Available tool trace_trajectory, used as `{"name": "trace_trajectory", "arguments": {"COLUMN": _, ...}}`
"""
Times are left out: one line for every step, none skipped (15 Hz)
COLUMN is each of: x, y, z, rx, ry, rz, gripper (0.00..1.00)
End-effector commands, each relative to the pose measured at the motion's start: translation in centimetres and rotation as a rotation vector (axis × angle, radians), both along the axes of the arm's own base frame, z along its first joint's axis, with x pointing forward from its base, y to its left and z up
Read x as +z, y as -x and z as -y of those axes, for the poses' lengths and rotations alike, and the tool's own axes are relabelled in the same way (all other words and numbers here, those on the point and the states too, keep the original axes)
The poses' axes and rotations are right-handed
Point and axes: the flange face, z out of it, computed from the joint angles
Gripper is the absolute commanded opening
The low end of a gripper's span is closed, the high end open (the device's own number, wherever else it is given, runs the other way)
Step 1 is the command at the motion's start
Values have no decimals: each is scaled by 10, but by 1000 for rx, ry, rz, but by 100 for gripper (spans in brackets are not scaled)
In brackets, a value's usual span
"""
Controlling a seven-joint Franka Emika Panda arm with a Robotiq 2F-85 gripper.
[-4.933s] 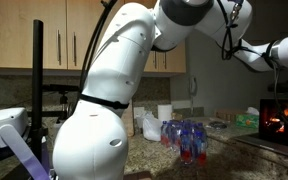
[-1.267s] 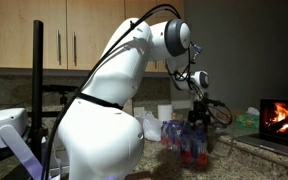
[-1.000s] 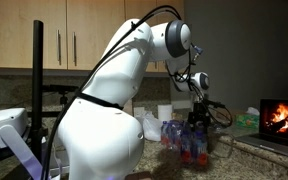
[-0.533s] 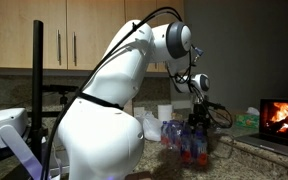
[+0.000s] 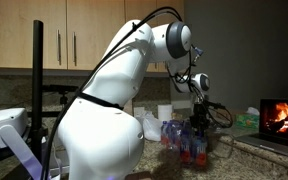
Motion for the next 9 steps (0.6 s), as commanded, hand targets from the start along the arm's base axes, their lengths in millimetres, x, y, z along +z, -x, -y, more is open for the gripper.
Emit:
{"name": "trace_trajectory", "arguments": {"x": 4, "y": 1, "z": 1, "rx": -34, "ry": -13, "rz": 18, "gripper": 15}}
{"name": "trace_trajectory", "arguments": {"x": 4, "y": 2, "z": 1, "rx": -39, "ry": -12, "rz": 18, "gripper": 16}}
{"name": "trace_trajectory", "arguments": {"x": 5, "y": 2, "z": 1, "rx": -44, "ry": -10, "rz": 19, "gripper": 16}}
{"name": "trace_trajectory", "arguments": {"x": 6, "y": 2, "z": 2, "rx": -61, "ry": -8, "rz": 19, "gripper": 16}}
{"name": "trace_trajectory", "arguments": {"x": 8, "y": 2, "z": 3, "rx": -88, "ry": -3, "rz": 13, "gripper": 16}}
{"name": "trace_trajectory", "arguments": {"x": 9, "y": 2, "z": 5, "rx": -117, "ry": 0, "rz": 14, "gripper": 16}}
{"name": "trace_trajectory", "arguments": {"x": 12, "y": 3, "z": 8, "rx": -173, "ry": 11, "rz": 12, "gripper": 15}}
{"name": "trace_trajectory", "arguments": {"x": 15, "y": 4, "z": 12, "rx": -228, "ry": 20, "rz": 13, "gripper": 16}}
{"name": "trace_trajectory", "arguments": {"x": 21, "y": 5, "z": 18, "rx": -285, "ry": 28, "rz": 19, "gripper": 15}}
